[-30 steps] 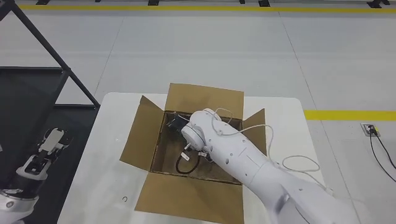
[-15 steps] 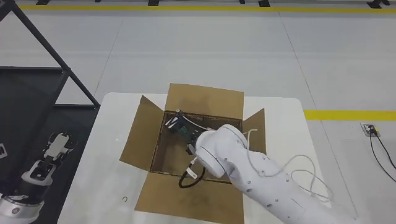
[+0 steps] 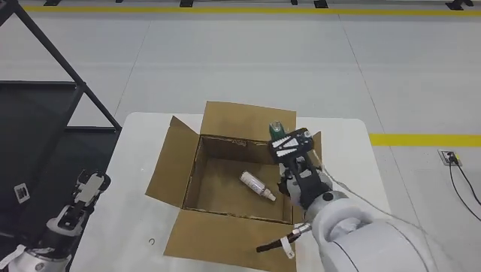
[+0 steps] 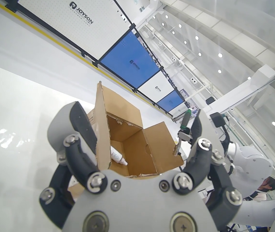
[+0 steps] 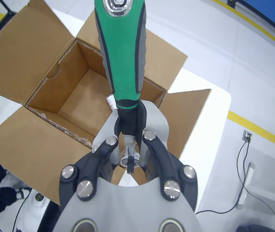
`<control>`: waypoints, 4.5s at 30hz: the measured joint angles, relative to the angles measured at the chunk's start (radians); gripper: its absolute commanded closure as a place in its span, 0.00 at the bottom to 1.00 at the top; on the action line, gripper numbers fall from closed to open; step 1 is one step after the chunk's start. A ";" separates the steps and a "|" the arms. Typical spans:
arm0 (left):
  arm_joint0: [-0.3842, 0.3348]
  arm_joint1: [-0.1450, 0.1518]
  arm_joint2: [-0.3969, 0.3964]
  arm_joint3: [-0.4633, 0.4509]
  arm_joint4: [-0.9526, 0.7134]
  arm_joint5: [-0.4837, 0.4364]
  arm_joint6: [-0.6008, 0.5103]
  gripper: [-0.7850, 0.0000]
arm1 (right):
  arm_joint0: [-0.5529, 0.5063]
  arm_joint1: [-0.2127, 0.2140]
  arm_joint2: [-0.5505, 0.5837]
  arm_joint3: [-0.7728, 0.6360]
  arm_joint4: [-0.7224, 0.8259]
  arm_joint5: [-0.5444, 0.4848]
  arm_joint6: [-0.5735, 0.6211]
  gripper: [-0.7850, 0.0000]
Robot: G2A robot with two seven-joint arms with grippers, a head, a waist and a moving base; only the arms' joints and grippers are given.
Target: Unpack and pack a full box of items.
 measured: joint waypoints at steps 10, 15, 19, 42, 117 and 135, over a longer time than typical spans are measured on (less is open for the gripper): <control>0.010 -0.004 0.078 -0.055 0.059 -0.003 0.033 0.00 | -0.119 0.007 0.319 0.013 0.043 -0.007 -0.001 1.00; 0.010 -0.006 0.117 -0.075 0.098 0.009 0.055 0.00 | -0.230 0.017 0.503 0.013 0.155 -0.051 -0.001 1.00; 0.009 -0.007 0.140 -0.088 0.126 0.019 0.071 0.00 | -0.335 0.022 0.629 0.013 0.274 -0.102 -0.002 1.00; 0.013 -0.011 0.170 -0.114 0.170 0.032 0.119 0.00 | -0.292 0.043 0.645 0.543 0.409 -0.275 -0.266 1.00; 0.067 -0.017 0.098 -0.109 0.127 0.007 0.183 0.00 | -0.362 0.114 0.519 0.051 0.557 -0.343 -0.411 0.04; 0.116 -0.026 0.031 -0.075 0.061 -0.047 0.212 0.00 | 0.025 0.070 -0.048 0.301 0.406 -0.328 -0.234 0.16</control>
